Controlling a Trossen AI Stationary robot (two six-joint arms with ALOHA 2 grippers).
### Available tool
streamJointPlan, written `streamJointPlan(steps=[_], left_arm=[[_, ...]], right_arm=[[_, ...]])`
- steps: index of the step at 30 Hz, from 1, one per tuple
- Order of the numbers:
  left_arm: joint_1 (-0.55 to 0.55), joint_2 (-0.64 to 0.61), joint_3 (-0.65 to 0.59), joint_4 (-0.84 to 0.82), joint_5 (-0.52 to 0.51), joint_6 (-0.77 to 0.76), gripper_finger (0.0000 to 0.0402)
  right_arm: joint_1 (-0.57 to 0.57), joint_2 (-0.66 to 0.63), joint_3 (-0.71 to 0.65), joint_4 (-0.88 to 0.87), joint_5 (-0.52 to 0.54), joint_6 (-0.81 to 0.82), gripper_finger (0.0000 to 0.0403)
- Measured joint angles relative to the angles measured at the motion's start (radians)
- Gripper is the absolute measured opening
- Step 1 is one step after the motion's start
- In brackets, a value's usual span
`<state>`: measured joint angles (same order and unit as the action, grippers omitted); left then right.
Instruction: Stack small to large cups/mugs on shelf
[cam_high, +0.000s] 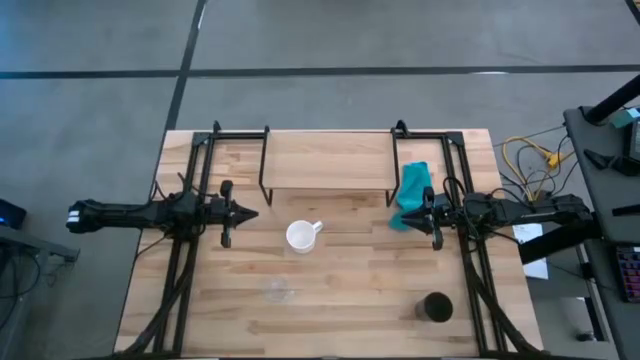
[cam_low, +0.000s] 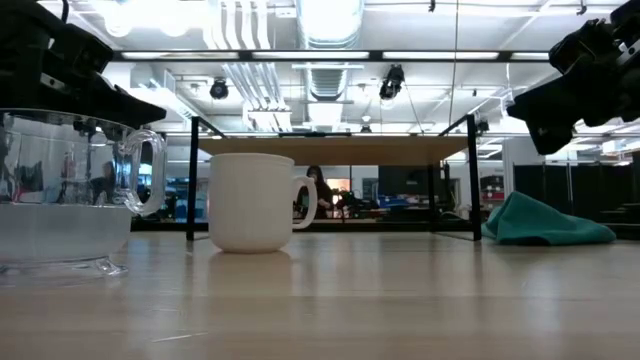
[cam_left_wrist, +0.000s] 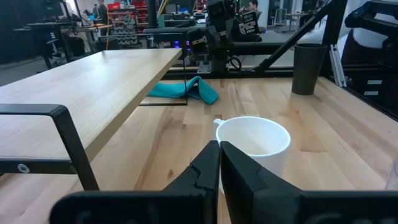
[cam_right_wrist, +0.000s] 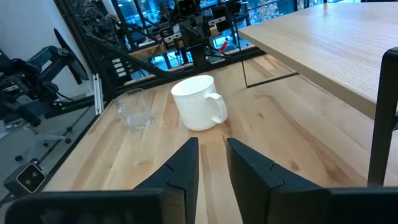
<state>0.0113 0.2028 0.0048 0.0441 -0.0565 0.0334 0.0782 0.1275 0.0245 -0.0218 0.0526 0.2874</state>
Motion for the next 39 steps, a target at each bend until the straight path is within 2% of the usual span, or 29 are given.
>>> streamJointPlan(steps=[39], left_arm=[[0.000,0.000,0.000,0.000,0.000,0.000,0.0000]], right_arm=[[0.000,0.000,0.000,0.027,0.000,-0.007,0.0073]])
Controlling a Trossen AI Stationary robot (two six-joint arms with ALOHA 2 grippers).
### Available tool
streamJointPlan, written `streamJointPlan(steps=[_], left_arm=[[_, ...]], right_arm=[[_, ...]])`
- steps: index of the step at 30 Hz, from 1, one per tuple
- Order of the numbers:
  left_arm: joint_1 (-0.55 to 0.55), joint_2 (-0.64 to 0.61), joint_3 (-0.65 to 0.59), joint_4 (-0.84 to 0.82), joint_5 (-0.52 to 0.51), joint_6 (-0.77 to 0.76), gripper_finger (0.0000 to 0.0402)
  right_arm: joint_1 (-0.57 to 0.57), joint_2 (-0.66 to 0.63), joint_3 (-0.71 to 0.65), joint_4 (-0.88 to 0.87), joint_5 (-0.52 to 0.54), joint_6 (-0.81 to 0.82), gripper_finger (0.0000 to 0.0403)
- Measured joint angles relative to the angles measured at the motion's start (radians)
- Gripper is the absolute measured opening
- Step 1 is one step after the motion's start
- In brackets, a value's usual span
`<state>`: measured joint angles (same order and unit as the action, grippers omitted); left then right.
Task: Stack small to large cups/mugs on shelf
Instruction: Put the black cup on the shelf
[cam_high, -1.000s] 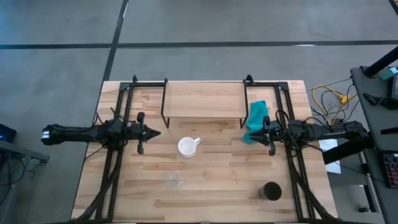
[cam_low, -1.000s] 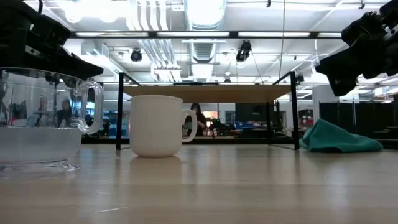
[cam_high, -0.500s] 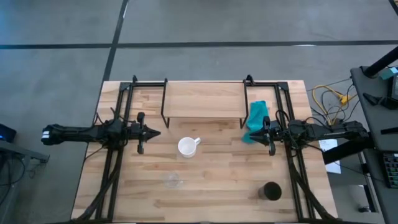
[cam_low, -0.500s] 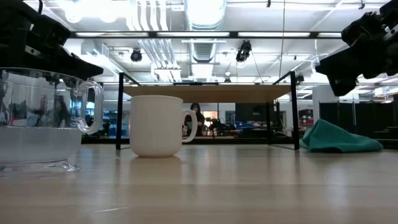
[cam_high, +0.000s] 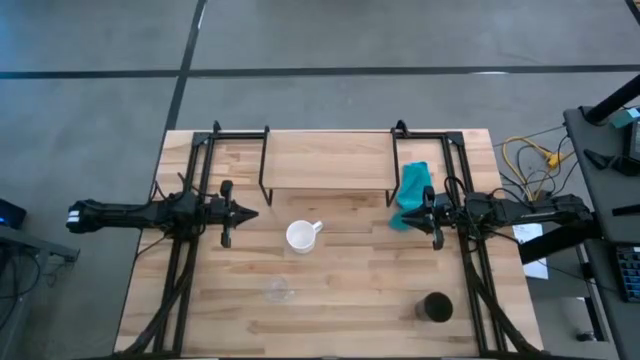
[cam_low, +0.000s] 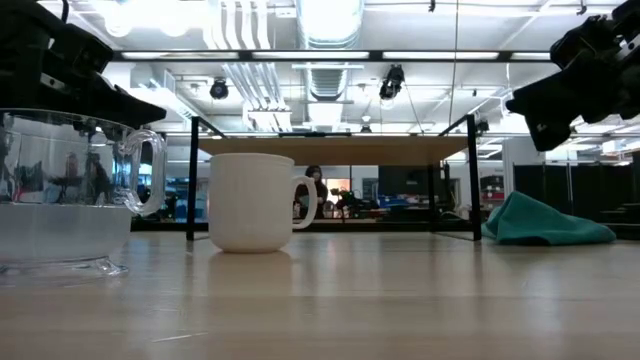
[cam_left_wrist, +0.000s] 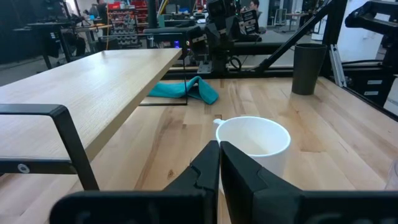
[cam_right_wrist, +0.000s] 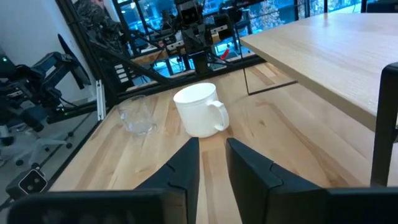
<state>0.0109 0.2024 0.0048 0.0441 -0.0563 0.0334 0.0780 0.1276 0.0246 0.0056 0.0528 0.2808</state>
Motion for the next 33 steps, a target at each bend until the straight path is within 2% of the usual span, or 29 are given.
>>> streamJointPlan(steps=[4,9,12,16,21,27,30,33], left_arm=[[0.000,0.000,0.000,0.000,0.000,0.000,0.0000],[0.000,0.000,0.000,0.000,0.000,0.000,0.0000],[0.000,0.000,0.000,0.000,0.000,0.000,0.0000],[0.000,0.000,0.000,0.000,0.000,0.000,0.0000],[0.000,0.000,0.000,0.000,-0.033,0.000,0.0000],[0.000,0.000,0.000,0.001,-0.027,0.000,0.0000],[0.000,0.000,0.000,0.001,-0.023,0.000,0.0000],[0.000,0.001,0.000,0.045,-0.021,-0.031,0.0000]], right_arm=[[0.000,0.000,0.000,0.000,0.003,-0.001,0.0069],[0.000,0.000,0.000,-0.002,0.126,0.062,0.0070],[0.000,0.000,0.000,-0.002,0.139,0.084,0.0074],[0.000,0.000,0.000,0.006,0.140,0.057,0.0077],[0.000,0.000,0.000,0.023,0.135,0.145,0.0072],[0.000,0.000,0.011,0.153,0.045,0.223,0.0068],[0.000,0.016,0.084,0.156,0.042,0.303,0.0068],[0.003,0.066,0.203,0.066,0.019,0.303,0.0068]])
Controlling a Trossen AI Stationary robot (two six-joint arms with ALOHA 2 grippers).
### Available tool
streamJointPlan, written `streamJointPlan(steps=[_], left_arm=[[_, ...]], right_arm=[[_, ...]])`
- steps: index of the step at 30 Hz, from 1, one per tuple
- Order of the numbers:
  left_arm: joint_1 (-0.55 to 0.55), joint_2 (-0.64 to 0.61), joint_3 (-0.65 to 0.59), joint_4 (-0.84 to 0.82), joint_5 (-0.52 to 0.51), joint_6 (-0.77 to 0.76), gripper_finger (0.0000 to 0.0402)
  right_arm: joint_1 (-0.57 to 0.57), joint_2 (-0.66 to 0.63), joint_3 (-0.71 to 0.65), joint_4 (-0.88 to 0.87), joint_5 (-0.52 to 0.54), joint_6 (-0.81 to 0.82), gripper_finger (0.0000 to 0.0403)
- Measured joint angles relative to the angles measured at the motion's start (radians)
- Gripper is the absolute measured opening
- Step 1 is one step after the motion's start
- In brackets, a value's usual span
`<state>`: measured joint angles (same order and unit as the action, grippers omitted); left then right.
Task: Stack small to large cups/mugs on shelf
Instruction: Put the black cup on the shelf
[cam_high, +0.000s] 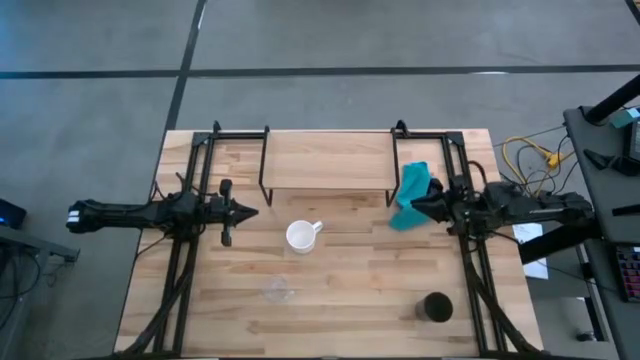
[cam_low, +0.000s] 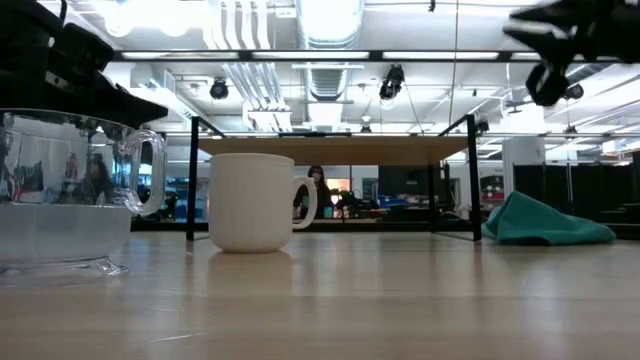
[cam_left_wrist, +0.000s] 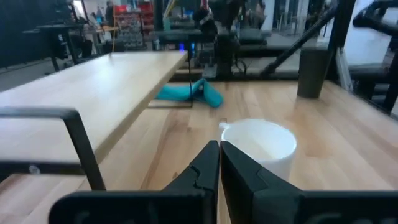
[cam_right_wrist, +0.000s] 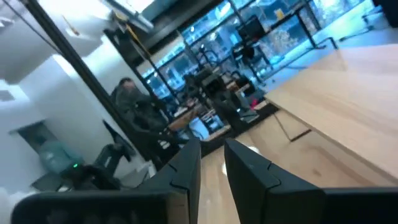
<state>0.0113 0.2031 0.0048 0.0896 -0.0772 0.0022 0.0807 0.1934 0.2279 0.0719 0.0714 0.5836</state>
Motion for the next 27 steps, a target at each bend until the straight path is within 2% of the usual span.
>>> streamJointPlan(steps=[2,4,10,12,19,27], left_arm=[[0.000,-0.001,0.006,0.073,-0.001,-0.059,0.0000],[0.000,0.000,0.038,0.074,-0.007,-0.093,0.0000],[0.000,0.019,0.188,0.077,-0.013,-0.044,0.0000],[0.000,0.041,0.244,0.017,-0.014,-0.045,0.0000],[0.000,0.207,0.481,-0.205,-0.015,-0.047,0.0000],[0.000,0.388,0.695,-0.204,-0.016,-0.047,0.0000]], right_arm=[[0.002,0.055,0.099,-0.110,0.000,-0.014,0.0068],[0.002,0.129,0.207,-0.224,0.000,-0.031,0.0068],[0.002,0.394,0.524,-0.522,-0.025,-0.145,0.0068],[0.002,0.486,0.630,-0.611,-0.051,-0.191,0.0068],[0.002,0.756,1.001,-0.906,-0.055,-0.236,0.0068],[0.002,0.955,1.353,-1.273,-0.078,-0.242,0.0068]])
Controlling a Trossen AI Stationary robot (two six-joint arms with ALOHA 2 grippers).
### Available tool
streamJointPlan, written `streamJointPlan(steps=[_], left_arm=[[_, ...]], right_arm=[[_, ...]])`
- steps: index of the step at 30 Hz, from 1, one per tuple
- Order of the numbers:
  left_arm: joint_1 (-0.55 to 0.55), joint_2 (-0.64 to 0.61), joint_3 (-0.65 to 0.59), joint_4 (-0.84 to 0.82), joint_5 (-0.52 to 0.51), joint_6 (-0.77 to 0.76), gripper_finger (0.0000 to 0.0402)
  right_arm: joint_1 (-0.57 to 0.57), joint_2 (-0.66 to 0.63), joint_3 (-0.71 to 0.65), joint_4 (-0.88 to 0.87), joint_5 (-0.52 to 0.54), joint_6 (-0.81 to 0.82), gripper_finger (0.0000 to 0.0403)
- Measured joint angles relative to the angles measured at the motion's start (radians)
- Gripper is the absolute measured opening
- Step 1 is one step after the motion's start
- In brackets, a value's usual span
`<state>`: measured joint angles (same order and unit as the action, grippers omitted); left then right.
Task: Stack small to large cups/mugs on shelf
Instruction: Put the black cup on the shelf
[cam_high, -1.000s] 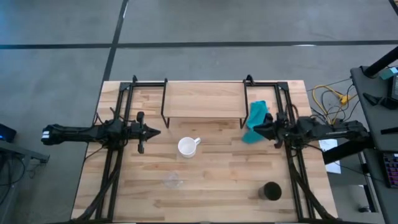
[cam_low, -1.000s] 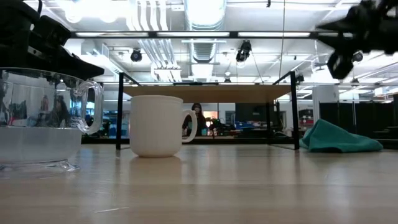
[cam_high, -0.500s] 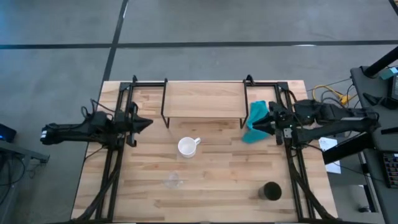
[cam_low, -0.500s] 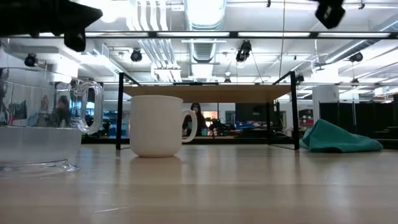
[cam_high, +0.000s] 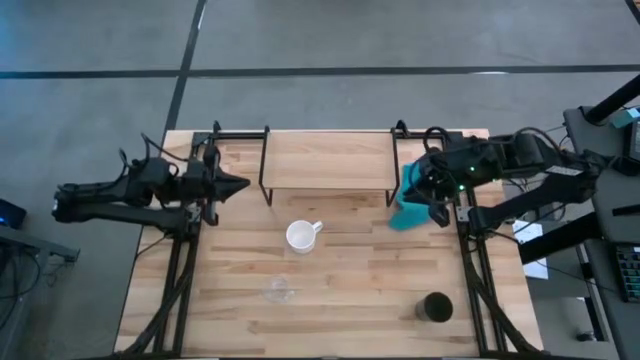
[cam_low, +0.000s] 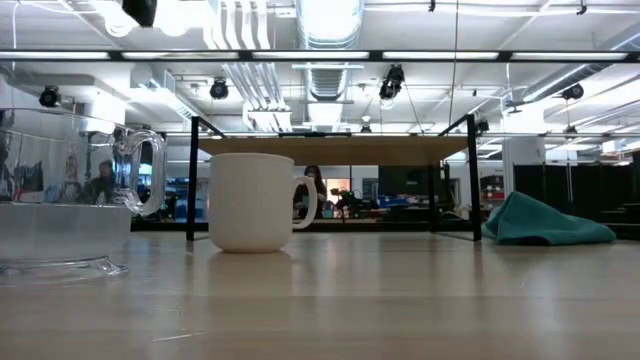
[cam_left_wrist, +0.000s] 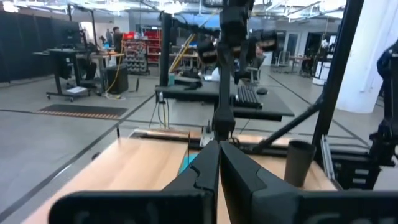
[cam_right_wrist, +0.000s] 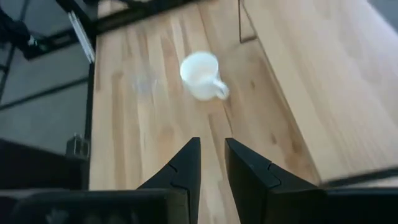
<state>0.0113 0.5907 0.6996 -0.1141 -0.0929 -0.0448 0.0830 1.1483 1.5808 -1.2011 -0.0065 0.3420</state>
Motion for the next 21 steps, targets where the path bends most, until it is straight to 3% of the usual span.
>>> streamJointPlan(steps=[5,10,17,21], left_arm=[[0.000,0.069,0.071,0.000,0.003,-0.001,0.0000],[0.000,0.110,0.086,0.000,0.006,-0.008,0.0000],[0.000,0.170,0.084,-0.002,0.004,-0.200,0.0000],[0.000,0.188,0.091,0.000,0.004,-0.233,0.0000]], right_arm=[[0.001,0.080,0.136,-0.217,-0.040,0.107,0.0068],[0.033,0.120,0.169,-0.368,-0.129,0.264,0.0068],[0.112,0.151,0.144,-0.370,-0.231,0.376,0.0095],[0.173,0.182,0.136,-0.370,-0.262,0.401,0.0115]])
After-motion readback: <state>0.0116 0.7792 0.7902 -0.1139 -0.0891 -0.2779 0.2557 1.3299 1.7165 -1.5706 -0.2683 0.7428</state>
